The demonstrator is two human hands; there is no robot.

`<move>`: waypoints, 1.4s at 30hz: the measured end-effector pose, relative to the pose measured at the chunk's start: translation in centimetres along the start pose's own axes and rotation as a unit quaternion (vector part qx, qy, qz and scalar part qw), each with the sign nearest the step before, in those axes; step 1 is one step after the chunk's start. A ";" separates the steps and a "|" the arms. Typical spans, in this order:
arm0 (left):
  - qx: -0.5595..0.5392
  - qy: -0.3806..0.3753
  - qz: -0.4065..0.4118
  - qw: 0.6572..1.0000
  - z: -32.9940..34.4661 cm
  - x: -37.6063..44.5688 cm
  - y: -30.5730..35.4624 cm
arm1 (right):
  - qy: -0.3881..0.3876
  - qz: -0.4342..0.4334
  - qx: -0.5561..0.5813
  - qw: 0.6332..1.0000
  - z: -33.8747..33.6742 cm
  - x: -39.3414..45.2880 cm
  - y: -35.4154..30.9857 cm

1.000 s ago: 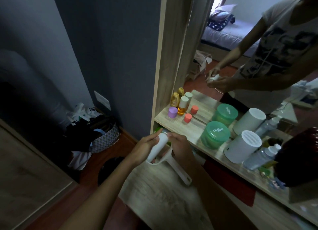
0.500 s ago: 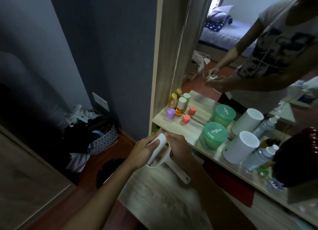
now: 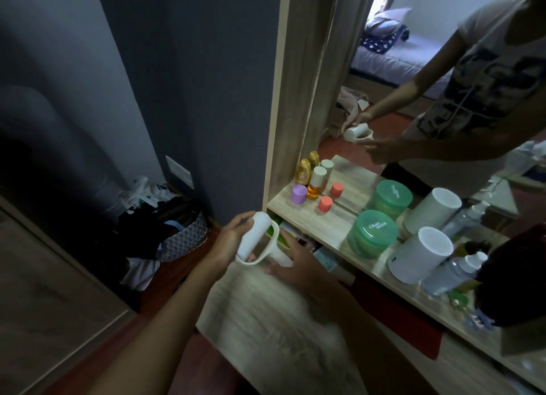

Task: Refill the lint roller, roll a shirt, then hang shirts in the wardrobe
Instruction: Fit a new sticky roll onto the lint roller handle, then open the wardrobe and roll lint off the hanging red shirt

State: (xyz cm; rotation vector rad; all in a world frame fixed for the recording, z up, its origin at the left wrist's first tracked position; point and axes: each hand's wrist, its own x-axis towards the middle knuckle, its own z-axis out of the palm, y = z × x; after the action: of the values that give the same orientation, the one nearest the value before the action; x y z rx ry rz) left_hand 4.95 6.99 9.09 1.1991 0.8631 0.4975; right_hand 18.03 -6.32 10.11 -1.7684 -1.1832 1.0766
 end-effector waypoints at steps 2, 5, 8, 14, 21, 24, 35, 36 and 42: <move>-0.001 0.012 -0.015 1.000 -0.7 -0.1 -0.5 | 0.021 -0.007 -0.018 1.000 -0.1 -0.3 0.6; 0.092 0.074 0.051 0.992 -0.8 -1.4 -0.8 | 0.067 -0.024 -0.037 0.997 0.4 -0.3 0.7; 0.176 0.095 0.138 0.970 -0.1 -2.9 -1.0 | 0.162 -0.056 -0.050 0.984 1.1 -0.3 -0.1; 0.134 0.176 0.124 0.967 0.1 -3.1 -1.0 | 0.185 -0.075 -0.028 0.979 4.1 -0.5 -1.3; -0.020 0.230 0.043 0.972 -4.7 -3.5 -2.6 | 0.096 -0.112 -0.060 0.987 6.4 0.2 -1.2; 0.048 0.212 0.076 0.973 -7.1 -5.9 -2.3 | 0.123 -0.149 -0.069 0.979 8.9 0.3 -2.6; 0.515 0.261 0.325 0.749 -25.3 -15.0 4.5 | 0.187 -0.194 -0.065 0.961 24.5 5.1 -13.7; 0.567 0.270 0.333 0.703 -28.0 -15.7 4.9 | 0.199 -0.196 -0.063 0.958 26.3 5.7 -15.0; 0.741 0.286 0.235 0.560 -42.5 -19.3 6.0 | 0.219 -0.224 -0.040 0.949 35.0 9.1 -20.1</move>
State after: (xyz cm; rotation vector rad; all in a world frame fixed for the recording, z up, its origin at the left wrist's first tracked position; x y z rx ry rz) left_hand -39.76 19.88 15.97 3.0208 1.6233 0.5610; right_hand -18.67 12.64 12.82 -1.5776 -1.2662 0.3490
